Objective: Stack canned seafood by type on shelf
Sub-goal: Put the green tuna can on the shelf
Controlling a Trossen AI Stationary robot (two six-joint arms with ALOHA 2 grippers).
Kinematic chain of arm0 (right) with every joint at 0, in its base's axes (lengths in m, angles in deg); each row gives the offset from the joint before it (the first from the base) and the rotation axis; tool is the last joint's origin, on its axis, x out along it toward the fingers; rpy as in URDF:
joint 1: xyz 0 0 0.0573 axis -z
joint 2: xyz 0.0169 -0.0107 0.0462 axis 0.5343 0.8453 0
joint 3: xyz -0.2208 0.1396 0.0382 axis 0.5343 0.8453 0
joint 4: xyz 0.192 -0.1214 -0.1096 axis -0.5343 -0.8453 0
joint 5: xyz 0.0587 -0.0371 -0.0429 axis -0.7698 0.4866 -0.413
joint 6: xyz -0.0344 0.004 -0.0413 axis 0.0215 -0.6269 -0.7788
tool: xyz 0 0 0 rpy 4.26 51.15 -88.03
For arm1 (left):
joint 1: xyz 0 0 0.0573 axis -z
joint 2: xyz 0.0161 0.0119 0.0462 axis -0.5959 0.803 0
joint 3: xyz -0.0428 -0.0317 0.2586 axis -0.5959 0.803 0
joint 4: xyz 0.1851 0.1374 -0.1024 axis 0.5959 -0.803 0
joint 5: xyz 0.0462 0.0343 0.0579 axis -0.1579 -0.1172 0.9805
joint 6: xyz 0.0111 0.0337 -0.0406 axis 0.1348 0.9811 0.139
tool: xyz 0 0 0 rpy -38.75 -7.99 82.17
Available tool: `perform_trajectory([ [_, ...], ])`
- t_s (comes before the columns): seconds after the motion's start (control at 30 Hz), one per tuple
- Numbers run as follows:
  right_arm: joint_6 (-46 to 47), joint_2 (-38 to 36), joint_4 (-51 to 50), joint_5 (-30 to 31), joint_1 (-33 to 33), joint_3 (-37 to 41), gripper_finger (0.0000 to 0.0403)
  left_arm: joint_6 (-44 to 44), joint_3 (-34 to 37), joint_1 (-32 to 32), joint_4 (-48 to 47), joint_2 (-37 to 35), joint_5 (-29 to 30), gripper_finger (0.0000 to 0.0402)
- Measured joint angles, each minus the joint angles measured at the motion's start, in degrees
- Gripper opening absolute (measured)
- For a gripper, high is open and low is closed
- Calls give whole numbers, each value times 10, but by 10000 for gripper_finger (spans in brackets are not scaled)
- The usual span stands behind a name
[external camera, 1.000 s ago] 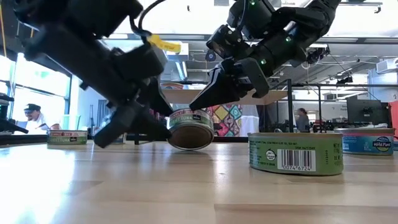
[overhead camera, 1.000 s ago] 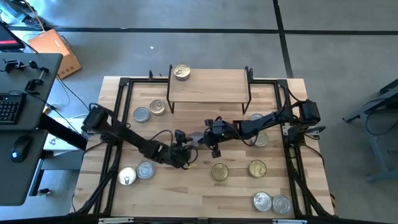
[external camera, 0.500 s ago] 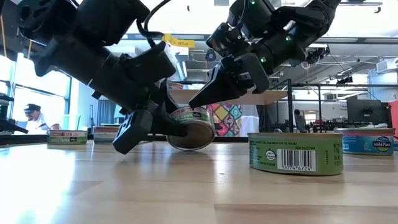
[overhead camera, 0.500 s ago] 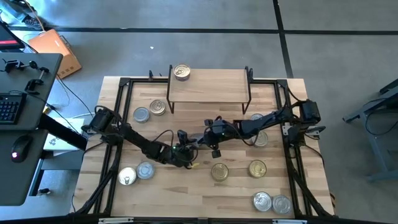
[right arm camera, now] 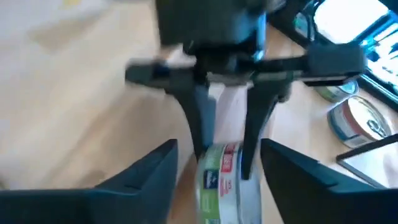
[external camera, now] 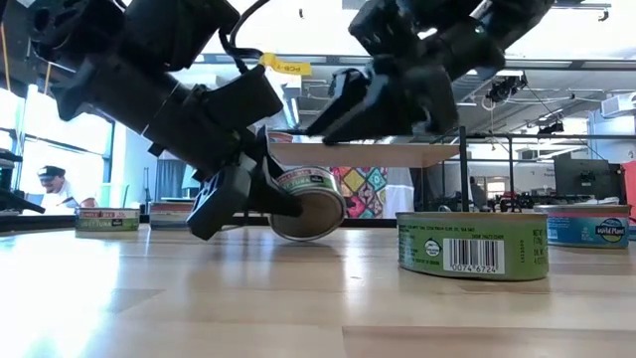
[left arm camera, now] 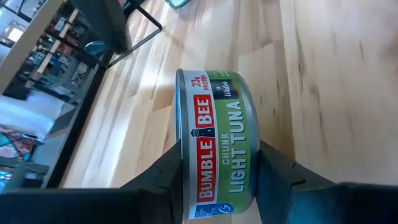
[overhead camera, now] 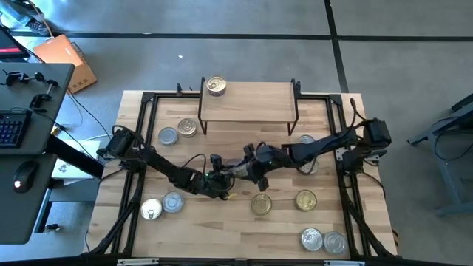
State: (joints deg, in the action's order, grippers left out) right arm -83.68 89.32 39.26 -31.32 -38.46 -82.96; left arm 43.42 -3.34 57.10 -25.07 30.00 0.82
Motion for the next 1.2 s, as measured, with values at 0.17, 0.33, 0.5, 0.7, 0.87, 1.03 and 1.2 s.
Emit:
perform_trajectory([
  [0.17,-14,28,4,99,-22,0,247,-12,-1,-7,0,-7,-21,118],
  [0.33,-16,58,12,137,-25,0,247,-7,-1,-11,1,-9,-26,118],
  [0.5,-14,67,16,136,-25,0,221,-11,-1,-11,4,-9,-24,143],
  [0.7,6,67,17,135,-24,0,122,0,0,-9,23,-8,-22,196],
  [0.87,32,67,13,145,-24,0,116,23,0,17,-4,-26,8,210],
  [1.03,60,60,-4,164,-36,0,116,-22,0,68,-113,-88,85,212],
  [1.2,59,11,-17,182,-60,2,116,-125,0,118,-233,-156,150,213],
])
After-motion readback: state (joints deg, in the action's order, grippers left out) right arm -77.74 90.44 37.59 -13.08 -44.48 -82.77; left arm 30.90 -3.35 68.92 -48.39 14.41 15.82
